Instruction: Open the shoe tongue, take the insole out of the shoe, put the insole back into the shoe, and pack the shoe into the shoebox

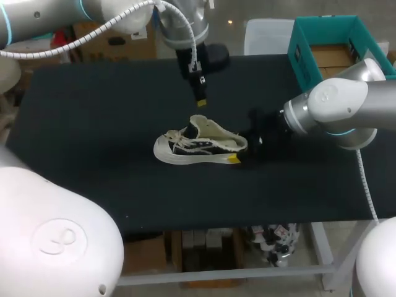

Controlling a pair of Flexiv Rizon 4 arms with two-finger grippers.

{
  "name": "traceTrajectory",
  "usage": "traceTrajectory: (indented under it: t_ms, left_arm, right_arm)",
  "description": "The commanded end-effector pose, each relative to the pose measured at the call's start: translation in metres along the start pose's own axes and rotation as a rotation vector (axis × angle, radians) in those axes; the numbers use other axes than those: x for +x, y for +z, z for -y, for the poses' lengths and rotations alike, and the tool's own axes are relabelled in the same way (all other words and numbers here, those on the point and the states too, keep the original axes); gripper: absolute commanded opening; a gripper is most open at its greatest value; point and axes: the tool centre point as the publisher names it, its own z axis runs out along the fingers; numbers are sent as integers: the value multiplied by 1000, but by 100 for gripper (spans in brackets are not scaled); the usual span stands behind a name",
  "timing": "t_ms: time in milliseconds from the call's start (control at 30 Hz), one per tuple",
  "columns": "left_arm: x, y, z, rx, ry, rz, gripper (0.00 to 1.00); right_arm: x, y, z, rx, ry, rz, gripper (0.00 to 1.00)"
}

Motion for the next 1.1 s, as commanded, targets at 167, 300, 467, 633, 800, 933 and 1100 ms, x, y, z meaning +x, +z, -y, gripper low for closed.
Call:
traceTrajectory:
  t_ms: [167,300,467,633,800,933,1100]
  left_arm:
    - [5,23,7,-12,122,-57,0]
    - [6,37,8,-8,153,-56,0]
    - [3,58,7,-11,170,-88,0]
    - [2,78,5,-27,170,-129,0]
    - [8,88,1,-34,187,-135,0]
    - [11,98,1,-50,191,-138,0]
    - [15,110,-3,-61,208,-148,0]
  right_arm:
    - [-3,1,6,-3,-1,-5,0]
    - [-3,1,6,-3,-1,-5,0]
    - [-3,1,6,-3,-1,-5,0]
    - [-3,1,6,-3,-1,-5,0]
    - [-3,1,6,-3,-1,-5,0]
    - [-3,1,6,-3,-1,-5,0]
    - [-3,1,6,-3,-1,-5,0]
